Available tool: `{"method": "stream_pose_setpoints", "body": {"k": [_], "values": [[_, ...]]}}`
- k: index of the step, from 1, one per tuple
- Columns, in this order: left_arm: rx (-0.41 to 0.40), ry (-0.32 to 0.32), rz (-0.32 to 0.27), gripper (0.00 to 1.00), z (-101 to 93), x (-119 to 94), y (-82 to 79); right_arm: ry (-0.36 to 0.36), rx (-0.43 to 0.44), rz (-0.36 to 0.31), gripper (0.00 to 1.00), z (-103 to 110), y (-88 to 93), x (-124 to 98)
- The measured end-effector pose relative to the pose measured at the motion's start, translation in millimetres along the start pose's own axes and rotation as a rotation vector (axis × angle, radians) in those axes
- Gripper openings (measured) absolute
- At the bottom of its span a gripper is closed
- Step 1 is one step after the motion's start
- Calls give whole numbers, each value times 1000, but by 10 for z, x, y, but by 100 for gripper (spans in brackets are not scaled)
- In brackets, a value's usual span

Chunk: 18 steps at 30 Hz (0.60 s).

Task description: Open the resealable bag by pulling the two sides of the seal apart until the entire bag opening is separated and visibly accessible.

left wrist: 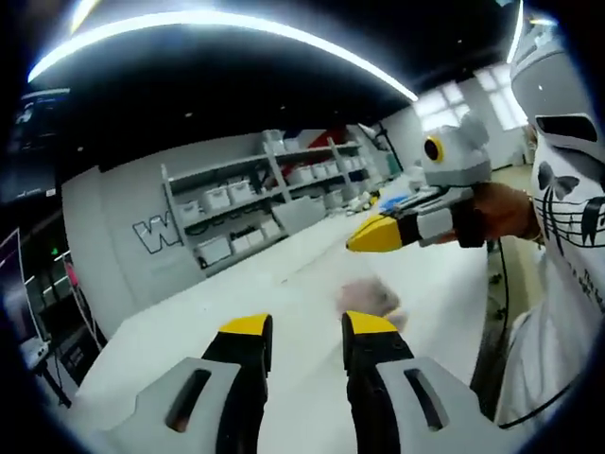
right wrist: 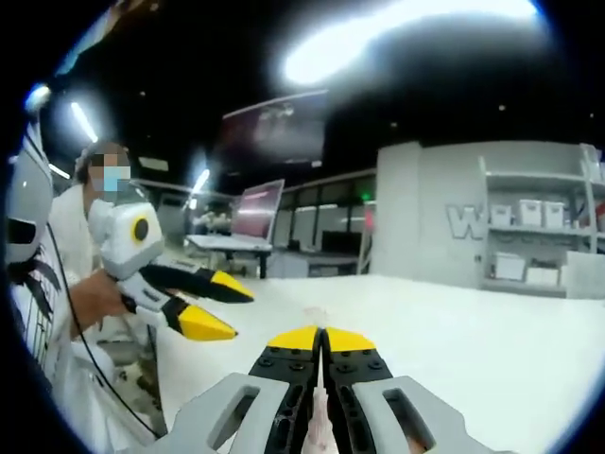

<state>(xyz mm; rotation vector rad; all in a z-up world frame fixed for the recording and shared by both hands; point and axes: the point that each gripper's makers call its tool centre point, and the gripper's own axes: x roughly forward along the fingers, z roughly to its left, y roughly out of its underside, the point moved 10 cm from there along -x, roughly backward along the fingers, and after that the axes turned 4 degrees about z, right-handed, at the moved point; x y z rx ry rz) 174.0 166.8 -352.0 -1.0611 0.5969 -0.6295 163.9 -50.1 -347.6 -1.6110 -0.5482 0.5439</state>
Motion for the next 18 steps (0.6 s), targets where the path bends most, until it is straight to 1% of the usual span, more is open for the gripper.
{"method": "stream_pose_setpoints", "body": {"k": [3,9,13,18], "values": [[13,-2,0,28,-7,4,5,-29,1,8,0,37,8,15],[151,-16,17,25,-48,4,-28,-97,-4,32,0,129,38,52],[176,3,27,23,-79,17,-24,-169,-24,65,0,228,62,103],[251,-2,59,21,-101,4,12,-209,-38,89,0,299,95,137]]}}
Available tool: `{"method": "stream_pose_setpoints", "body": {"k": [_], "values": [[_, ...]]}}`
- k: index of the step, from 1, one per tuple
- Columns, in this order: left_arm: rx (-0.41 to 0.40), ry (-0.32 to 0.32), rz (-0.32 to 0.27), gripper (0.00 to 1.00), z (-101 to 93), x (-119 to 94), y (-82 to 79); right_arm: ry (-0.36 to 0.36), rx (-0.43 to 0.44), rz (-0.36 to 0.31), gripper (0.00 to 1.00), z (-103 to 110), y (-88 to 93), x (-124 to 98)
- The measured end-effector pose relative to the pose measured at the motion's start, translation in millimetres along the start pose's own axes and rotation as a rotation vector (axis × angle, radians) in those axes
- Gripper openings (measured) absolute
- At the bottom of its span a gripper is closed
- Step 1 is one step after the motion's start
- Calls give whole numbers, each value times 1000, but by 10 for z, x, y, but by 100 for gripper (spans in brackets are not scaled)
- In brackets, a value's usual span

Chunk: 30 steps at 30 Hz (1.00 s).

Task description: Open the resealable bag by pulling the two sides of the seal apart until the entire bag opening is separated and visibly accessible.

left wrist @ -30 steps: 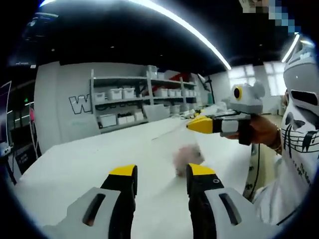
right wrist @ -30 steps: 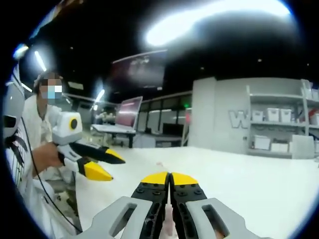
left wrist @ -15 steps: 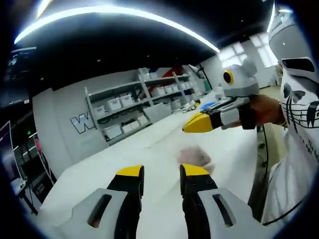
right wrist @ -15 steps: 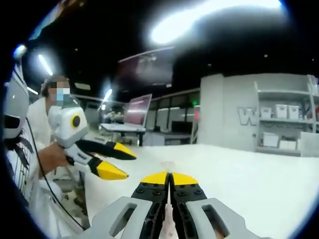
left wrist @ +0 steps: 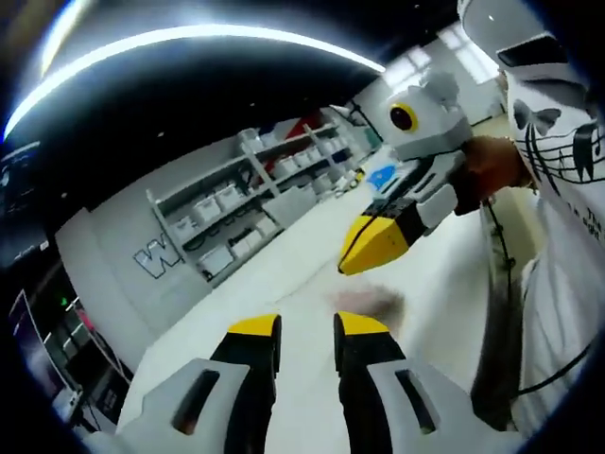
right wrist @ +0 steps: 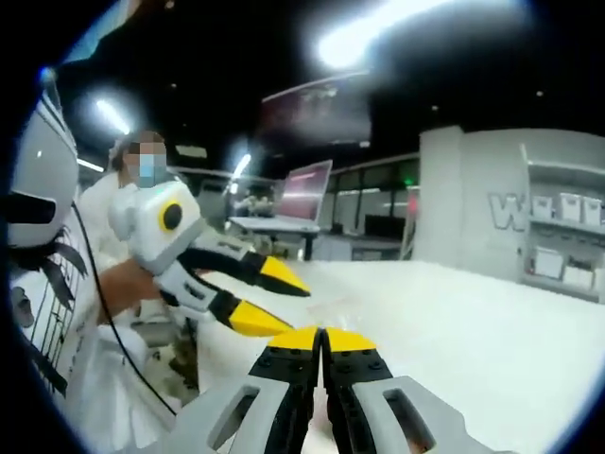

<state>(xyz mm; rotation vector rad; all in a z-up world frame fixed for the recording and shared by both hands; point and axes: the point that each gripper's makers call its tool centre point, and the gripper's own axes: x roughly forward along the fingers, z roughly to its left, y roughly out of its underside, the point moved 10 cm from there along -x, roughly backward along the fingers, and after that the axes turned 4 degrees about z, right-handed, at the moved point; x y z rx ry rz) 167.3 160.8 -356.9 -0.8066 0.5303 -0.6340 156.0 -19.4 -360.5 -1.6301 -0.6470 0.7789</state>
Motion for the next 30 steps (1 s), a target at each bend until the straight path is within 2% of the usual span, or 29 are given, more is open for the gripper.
{"method": "stream_pose_setpoints", "body": {"k": [6,11,16,25,30], "values": [[74,-6,4,18,-12,-17,2,-16,2,17,0,7,22,11],[169,-7,29,16,-41,-10,28,-30,4,29,0,23,35,28],[263,-16,17,13,-70,-26,-16,-44,2,42,0,47,49,53],[393,-23,66,10,-84,-1,-19,-54,-2,53,0,85,55,58],[419,-24,66,8,-89,5,-40,-57,-2,55,0,102,60,53]]}}
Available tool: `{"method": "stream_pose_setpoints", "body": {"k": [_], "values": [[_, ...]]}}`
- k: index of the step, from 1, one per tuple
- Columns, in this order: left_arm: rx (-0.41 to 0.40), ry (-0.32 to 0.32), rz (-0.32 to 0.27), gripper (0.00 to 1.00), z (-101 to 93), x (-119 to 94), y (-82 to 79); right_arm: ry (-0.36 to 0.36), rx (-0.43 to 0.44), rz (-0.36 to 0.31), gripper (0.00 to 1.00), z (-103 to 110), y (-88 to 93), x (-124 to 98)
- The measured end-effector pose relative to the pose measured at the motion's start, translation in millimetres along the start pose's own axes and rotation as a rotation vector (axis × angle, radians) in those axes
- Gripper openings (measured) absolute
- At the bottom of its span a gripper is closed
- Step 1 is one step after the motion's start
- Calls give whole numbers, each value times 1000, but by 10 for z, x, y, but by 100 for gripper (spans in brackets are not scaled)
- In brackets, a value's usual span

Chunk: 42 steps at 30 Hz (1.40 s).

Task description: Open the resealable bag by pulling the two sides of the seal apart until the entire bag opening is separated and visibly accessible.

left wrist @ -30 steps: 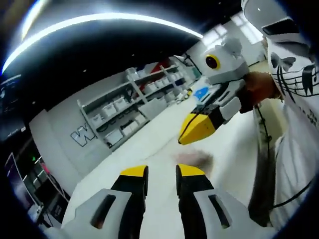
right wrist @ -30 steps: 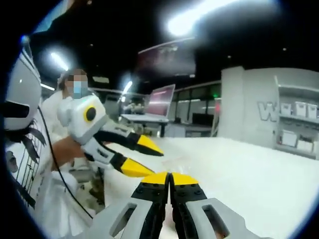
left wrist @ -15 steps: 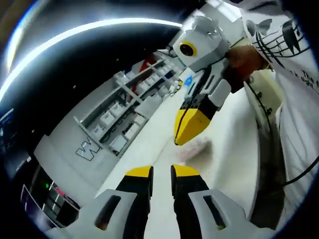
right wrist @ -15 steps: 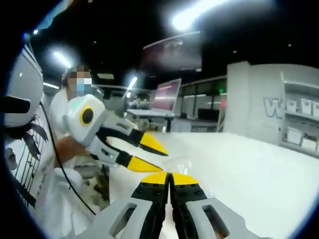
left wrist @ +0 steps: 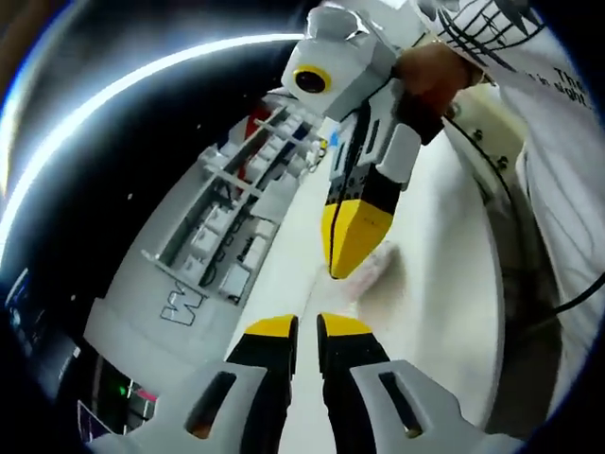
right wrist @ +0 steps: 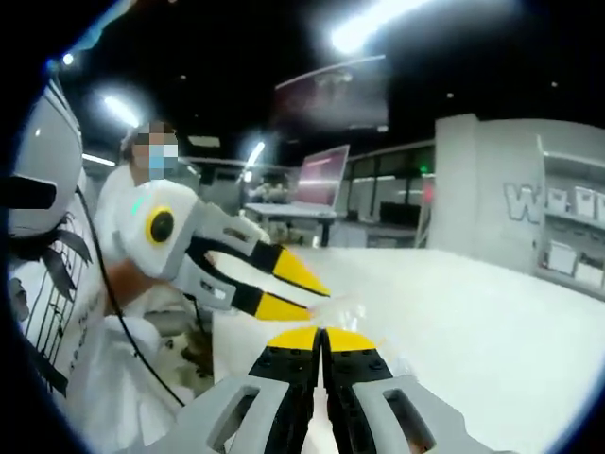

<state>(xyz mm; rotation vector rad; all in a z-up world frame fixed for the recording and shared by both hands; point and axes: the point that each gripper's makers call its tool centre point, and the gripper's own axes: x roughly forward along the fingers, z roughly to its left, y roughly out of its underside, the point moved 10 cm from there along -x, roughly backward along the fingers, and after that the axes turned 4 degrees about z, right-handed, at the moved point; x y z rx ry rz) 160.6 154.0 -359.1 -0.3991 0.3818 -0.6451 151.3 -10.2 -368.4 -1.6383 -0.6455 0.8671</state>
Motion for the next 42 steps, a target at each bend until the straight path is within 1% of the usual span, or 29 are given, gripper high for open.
{"method": "stream_pose_setpoints", "body": {"k": [6,13,17,22,26,30,38,42], "values": [[25,11,2,7,-4,5,-11,-6,-1,2,0,17,3,-7],[43,33,30,5,-37,19,28,-6,-2,5,0,20,6,-16],[46,48,43,6,-47,30,15,-19,-4,16,0,33,19,-1],[45,44,47,6,-27,25,4,-30,-7,28,0,47,29,15],[69,44,57,4,-24,37,16,-35,-6,31,0,53,28,19],[76,43,68,2,-25,35,30,-47,18,31,0,47,41,21],[82,57,78,1,-45,41,53,-53,27,42,0,67,62,47],[82,68,81,1,-55,35,56,-68,61,57,0,79,99,54]]}}
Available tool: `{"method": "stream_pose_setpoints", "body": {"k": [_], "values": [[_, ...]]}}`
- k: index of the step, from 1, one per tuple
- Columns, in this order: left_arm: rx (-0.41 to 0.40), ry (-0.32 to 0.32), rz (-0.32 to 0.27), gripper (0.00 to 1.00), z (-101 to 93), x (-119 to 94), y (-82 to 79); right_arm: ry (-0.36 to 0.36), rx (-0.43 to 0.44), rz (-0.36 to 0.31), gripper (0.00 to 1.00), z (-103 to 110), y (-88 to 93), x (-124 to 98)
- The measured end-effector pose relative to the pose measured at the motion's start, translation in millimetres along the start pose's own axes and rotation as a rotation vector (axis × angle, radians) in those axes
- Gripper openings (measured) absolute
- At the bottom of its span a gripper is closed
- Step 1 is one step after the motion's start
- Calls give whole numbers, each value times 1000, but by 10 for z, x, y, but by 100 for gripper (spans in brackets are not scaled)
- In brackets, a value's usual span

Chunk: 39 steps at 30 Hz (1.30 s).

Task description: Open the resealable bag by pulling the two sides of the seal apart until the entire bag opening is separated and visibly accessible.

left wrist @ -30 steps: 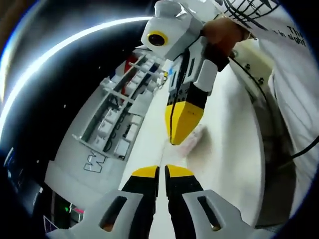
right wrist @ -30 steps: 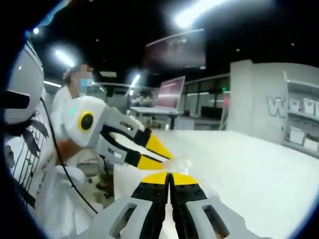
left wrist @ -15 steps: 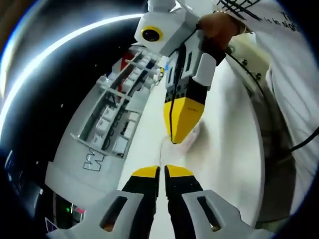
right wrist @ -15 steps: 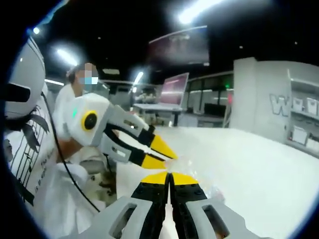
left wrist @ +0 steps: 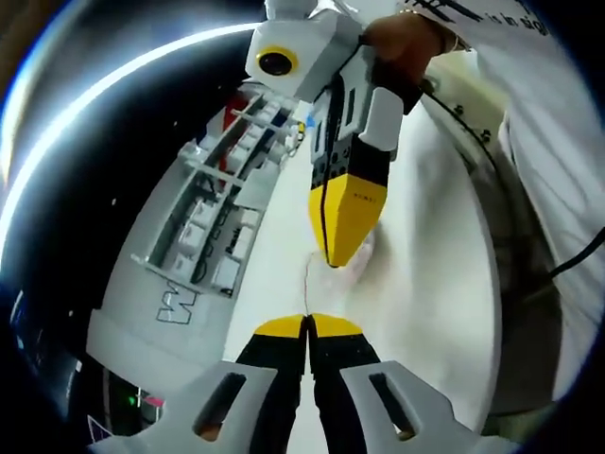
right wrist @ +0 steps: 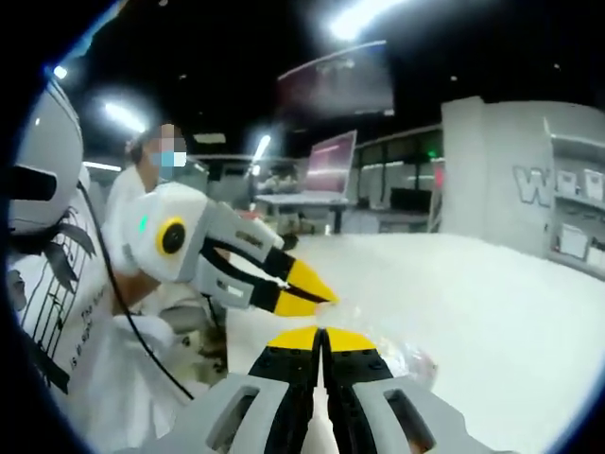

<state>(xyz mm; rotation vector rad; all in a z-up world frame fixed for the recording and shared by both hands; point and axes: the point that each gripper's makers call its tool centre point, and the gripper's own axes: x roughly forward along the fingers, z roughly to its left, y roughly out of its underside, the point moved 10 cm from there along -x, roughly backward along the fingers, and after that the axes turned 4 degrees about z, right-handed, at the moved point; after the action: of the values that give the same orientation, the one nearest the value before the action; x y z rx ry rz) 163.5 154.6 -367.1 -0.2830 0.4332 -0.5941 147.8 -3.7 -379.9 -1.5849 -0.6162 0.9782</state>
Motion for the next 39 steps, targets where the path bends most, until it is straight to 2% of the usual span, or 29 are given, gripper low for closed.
{"method": "stream_pose_setpoints", "body": {"k": [5,7,9,12,15,19,21,25,27,32,39], "values": [[12,-2,16,1,-7,-3,21,-26,62,1,2,-12,24,-54],[20,-8,26,1,4,-22,30,-50,126,-44,3,-25,-8,-111],[22,-15,32,1,15,-42,32,-60,211,-120,3,-74,-61,-177],[25,-33,24,1,37,-46,11,-48,296,-197,3,-167,-125,-220],[23,-53,5,1,67,-33,-24,-57,315,-180,0,-179,-149,-180],[43,-78,-26,1,123,-15,-64,-86,266,-132,1,-109,-148,-77],[51,-83,-37,1,143,-6,-80,-77,283,-126,2,-130,-157,-42],[53,-70,-57,1,154,24,-103,-34,398,-115,0,-245,-208,-21],[54,-68,-69,1,123,31,-94,-39,409,-101,1,-300,-232,9],[66,-77,-89,1,134,27,-110,-88,477,-65,8,-271,-221,90],[80,-102,-106,1,155,19,-129,-105,546,-46,6,-265,-165,114]]}}
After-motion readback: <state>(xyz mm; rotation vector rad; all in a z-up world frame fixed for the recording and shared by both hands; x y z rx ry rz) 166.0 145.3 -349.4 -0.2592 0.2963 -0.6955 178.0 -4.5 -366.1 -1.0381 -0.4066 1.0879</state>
